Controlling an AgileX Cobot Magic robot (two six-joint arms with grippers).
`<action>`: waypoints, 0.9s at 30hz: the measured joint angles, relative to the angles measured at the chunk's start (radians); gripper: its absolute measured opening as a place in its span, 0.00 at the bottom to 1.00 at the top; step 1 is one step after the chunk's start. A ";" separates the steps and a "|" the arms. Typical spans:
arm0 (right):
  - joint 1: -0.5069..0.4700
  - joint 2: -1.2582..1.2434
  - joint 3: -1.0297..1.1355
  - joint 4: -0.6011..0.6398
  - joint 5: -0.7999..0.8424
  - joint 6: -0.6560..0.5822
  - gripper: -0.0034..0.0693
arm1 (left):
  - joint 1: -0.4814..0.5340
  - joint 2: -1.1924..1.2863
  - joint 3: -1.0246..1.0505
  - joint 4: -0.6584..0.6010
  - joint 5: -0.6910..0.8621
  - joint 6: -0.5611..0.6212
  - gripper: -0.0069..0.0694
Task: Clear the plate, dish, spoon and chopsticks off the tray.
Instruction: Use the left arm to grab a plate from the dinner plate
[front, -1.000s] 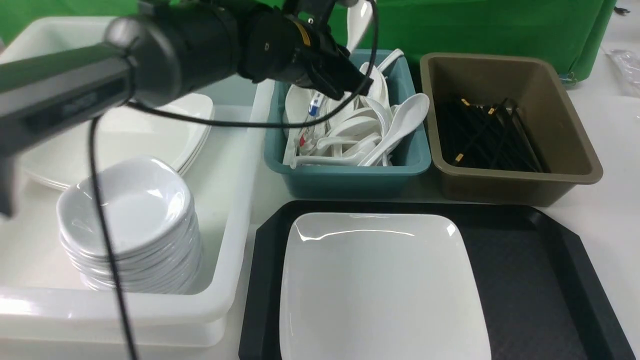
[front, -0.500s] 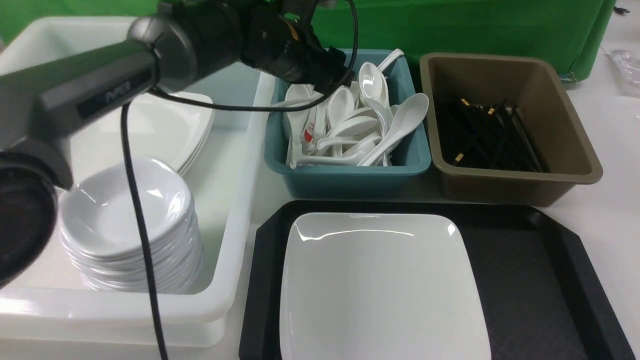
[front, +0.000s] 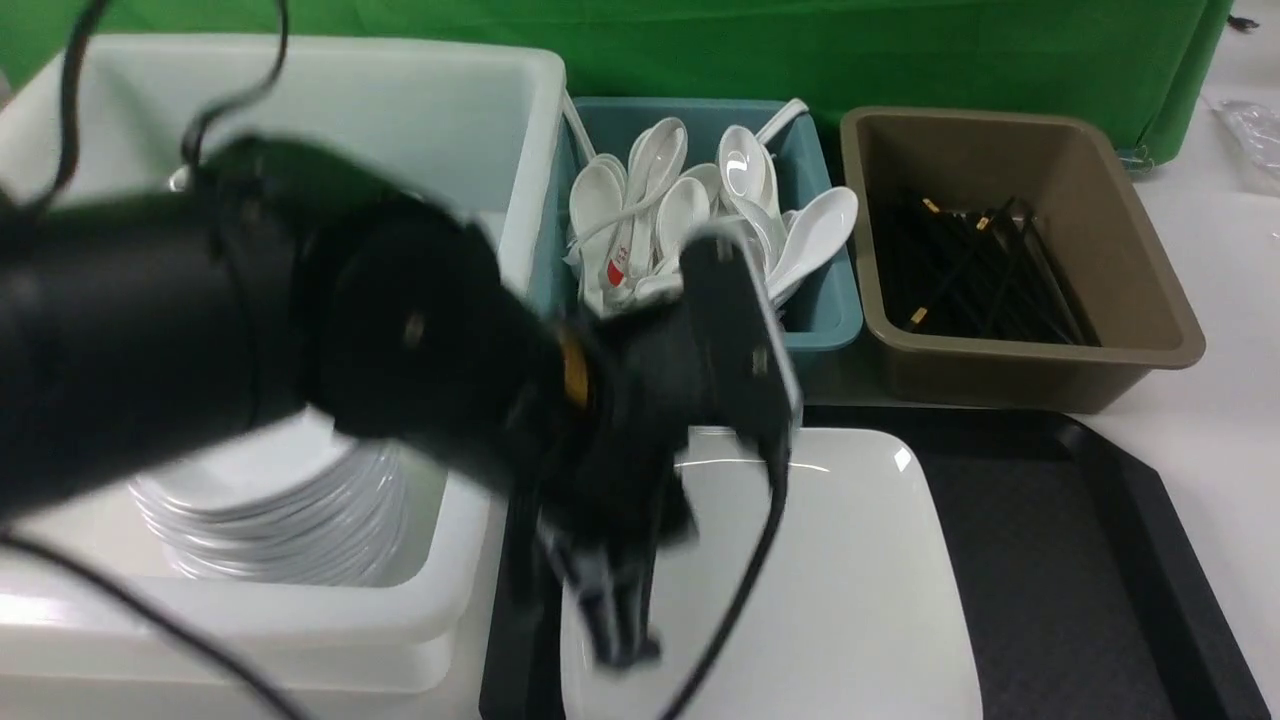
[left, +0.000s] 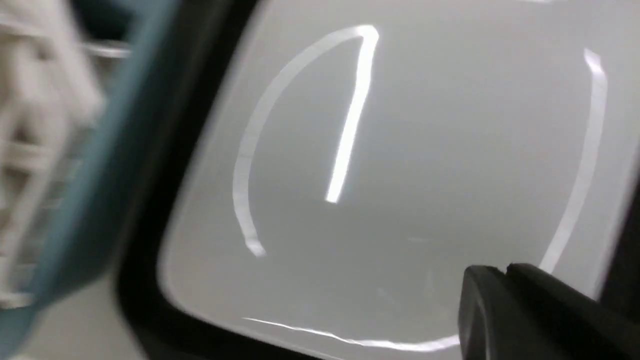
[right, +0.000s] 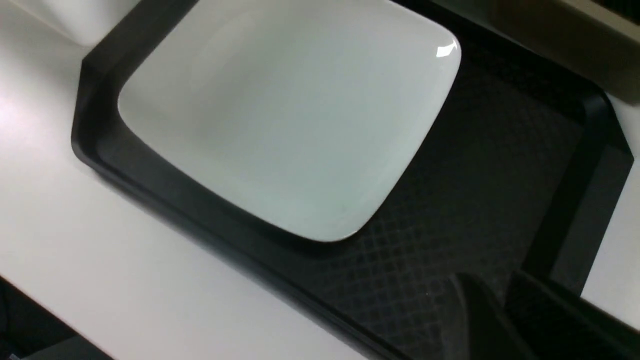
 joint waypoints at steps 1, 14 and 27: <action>0.000 0.000 0.000 -0.003 -0.007 -0.001 0.24 | -0.022 -0.014 0.041 -0.001 -0.007 0.019 0.13; 0.000 0.000 0.000 -0.005 -0.029 -0.001 0.27 | -0.083 0.077 0.163 0.151 -0.070 0.109 0.66; 0.000 0.000 0.000 -0.005 -0.029 -0.001 0.28 | -0.083 0.179 0.163 0.212 -0.116 0.190 0.71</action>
